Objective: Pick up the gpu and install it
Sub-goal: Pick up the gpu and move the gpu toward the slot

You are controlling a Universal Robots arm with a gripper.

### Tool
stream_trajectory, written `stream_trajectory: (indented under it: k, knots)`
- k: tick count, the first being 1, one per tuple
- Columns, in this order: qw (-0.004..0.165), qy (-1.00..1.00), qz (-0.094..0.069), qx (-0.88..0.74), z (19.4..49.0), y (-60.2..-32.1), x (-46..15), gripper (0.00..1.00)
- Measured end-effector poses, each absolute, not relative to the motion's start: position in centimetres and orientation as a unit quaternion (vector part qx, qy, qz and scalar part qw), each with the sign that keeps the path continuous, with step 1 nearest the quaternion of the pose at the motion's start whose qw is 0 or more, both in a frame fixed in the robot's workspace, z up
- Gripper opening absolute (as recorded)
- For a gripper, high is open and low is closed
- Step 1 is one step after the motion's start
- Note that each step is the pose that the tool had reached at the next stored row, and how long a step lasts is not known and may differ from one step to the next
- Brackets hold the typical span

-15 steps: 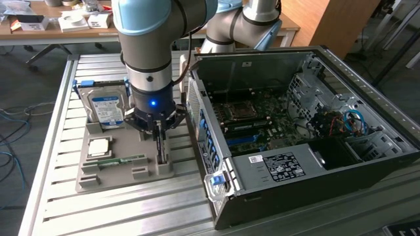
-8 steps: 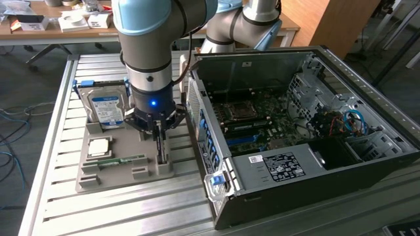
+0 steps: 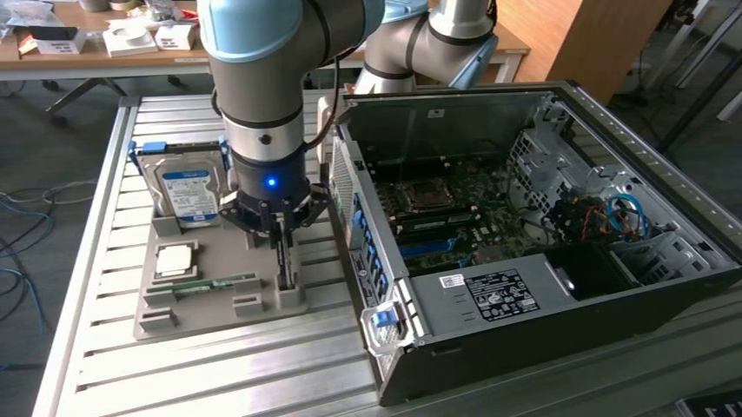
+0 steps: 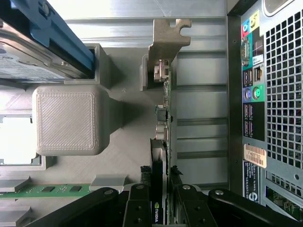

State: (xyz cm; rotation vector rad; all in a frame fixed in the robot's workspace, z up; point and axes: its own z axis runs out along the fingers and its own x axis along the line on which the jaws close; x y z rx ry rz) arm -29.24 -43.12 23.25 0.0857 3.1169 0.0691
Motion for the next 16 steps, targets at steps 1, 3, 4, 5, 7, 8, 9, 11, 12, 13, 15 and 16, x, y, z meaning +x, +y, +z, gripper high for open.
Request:
stream_trajectory:
  k: [1,3,4,5,7,8,9,11,12,13,15,16]
  knots:
    - [0.011,0.999,0.022,0.027,23.3,-43.1,-29.2,0.26]
    - [0.011,0.999,0.022,0.027,23.3,-43.1,-29.2,0.26]
    - [0.011,0.999,0.022,0.027,23.3,-43.1,-29.2,0.26]
    - [0.011,0.999,0.022,0.027,23.3,-43.1,-29.2,0.26]
    - [0.011,0.999,0.022,0.027,23.5,-43.1,-29.2,0.26]
    - [0.011,0.999,0.022,0.027,23.6,-43.1,-29.2,0.26]
    - [0.011,0.999,0.022,0.027,23.8,-43.1,-29.2,0.26]
    - [0.011,0.999,0.022,0.027,24.1,-43.1,-29.2,0.26]
    - [0.011,0.999,0.022,0.027,24.3,-43.1,-29.2,0.26]
    - [0.011,0.999,0.022,0.027,24.5,-43.1,-29.2,0.26]
    - [0.011,0.999,0.023,0.027,25.0,-43.1,-29.2,0.26]
    - [0.011,0.999,0.023,0.027,25.2,-43.1,-29.2,0.26]
